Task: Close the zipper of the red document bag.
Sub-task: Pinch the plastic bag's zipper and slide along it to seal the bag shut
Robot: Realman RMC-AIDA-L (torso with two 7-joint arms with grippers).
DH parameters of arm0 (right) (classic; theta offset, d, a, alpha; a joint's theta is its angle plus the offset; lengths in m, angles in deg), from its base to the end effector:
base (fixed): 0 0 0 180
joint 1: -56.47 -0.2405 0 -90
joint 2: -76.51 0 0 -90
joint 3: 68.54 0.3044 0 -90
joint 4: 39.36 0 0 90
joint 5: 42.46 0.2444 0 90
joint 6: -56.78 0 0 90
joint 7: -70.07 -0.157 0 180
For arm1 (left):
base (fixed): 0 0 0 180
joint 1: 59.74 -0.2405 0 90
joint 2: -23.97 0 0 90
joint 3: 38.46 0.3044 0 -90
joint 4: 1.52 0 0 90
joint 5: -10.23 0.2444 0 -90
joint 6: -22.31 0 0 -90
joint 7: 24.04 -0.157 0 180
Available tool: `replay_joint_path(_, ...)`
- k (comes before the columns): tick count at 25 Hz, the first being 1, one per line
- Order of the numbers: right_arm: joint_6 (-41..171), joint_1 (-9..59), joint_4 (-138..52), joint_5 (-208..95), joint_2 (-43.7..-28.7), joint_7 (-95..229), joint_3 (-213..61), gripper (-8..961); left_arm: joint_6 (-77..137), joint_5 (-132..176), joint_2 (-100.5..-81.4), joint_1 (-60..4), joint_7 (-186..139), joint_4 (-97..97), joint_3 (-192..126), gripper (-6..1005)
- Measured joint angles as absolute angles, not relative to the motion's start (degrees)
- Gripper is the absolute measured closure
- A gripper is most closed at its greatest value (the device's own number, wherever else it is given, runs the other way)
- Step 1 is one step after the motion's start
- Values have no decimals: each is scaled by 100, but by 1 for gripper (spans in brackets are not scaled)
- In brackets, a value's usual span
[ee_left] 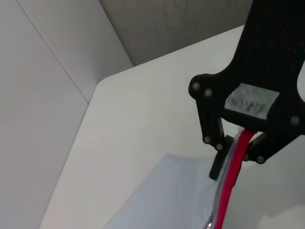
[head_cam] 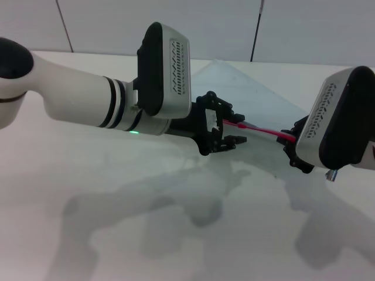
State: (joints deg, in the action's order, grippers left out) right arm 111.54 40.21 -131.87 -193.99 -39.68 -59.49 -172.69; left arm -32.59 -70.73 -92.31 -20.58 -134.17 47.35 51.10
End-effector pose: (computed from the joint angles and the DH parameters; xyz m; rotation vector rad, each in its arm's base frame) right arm 0.1983 0.3853 -0.0648 -2.4902 0.0101 -0.3257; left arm -0.1809 0.4566 -0.1106 -2.7618 0.3871 -0.1794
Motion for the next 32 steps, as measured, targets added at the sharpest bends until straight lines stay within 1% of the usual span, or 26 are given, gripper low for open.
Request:
replay_joint_path(15, 11154, 4012, -13200, -19399, -3968, -5949, -17316, 887, -2910, -7063, -9238, -2036, -13512, 4735, 5464, 707)
replay_joint_path(23, 11154, 4019, -13209, -19398, -3968, -5949, -17314, 884, -2884, -7111, -9240, -2072, -13576, 4780, 5478, 786)
replay_joint_path(32, 11154, 4019, -13251, -19398, -3967, -5949, -17313, 881, -2875, -7133, -9240, -2090, -13576, 4823, 5463, 803)
